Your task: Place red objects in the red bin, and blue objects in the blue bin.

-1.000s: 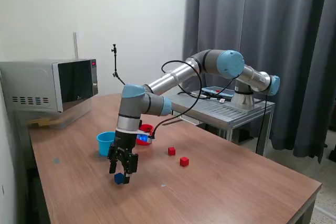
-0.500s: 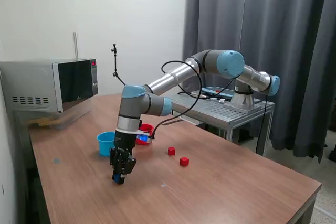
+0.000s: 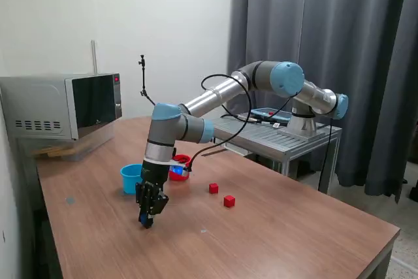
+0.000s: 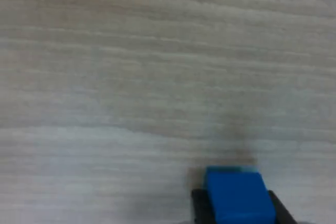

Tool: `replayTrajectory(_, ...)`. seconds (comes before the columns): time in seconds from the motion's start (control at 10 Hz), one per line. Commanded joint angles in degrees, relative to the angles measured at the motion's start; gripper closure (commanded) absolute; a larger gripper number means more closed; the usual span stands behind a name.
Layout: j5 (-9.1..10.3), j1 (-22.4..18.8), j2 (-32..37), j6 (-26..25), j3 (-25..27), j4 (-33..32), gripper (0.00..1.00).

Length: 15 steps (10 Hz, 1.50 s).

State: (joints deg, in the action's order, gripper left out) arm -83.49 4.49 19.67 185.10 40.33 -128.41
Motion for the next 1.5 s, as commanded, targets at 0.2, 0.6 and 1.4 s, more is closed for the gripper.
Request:
replayTrajectory(0.2, -0.54, 0.08, 5.89, 0.35, 3.87, 0.18, 1.00)
replayTrajectory(0.6, -5.19, 0.78, 8.37, 0.61, 4.06, 0.53, 1.00)
replayTrajectory(1.4, -5.90, 7.82, 8.36, 0.61, 4.05, 0.09, 1.00)
